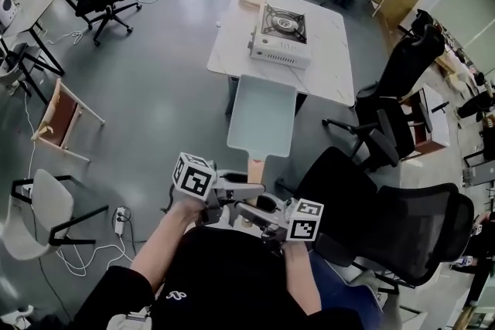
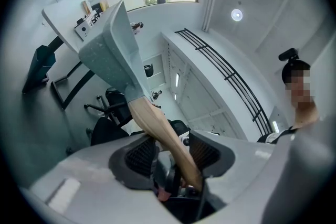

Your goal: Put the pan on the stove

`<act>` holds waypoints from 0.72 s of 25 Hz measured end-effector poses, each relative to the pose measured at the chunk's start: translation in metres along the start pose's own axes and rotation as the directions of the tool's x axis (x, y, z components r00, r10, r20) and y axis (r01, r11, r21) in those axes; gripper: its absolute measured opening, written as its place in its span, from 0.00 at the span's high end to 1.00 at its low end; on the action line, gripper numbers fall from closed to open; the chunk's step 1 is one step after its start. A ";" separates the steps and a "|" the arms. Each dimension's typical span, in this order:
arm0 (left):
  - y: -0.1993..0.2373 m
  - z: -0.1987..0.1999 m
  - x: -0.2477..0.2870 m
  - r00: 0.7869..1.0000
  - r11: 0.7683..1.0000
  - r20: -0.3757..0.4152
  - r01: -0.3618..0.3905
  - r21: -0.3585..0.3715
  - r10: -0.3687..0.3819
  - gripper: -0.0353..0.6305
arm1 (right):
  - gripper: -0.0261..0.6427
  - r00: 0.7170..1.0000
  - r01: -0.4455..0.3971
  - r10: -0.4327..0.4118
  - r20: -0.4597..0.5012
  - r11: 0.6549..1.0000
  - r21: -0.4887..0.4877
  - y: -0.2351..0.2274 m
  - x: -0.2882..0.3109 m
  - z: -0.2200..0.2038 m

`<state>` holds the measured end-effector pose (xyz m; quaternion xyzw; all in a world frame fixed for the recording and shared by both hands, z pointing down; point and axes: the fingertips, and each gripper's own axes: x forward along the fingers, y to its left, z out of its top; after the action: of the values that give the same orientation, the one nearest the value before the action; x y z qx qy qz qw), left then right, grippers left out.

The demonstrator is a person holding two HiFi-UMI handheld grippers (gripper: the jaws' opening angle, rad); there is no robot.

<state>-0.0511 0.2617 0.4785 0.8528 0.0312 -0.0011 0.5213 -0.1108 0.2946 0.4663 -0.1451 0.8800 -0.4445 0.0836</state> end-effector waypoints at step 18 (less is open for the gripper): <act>0.015 0.072 0.018 1.000 0.996 -0.027 -0.014 0.089 0.017 0.64 | 0.66 0.999 -0.032 0.034 0.029 0.997 -0.076 -0.027 0.004 0.070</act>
<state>-0.0300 0.1919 0.4579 0.8753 0.0317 0.0131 0.4824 -0.0904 0.2252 0.4462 -0.1404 0.8971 -0.4071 0.0987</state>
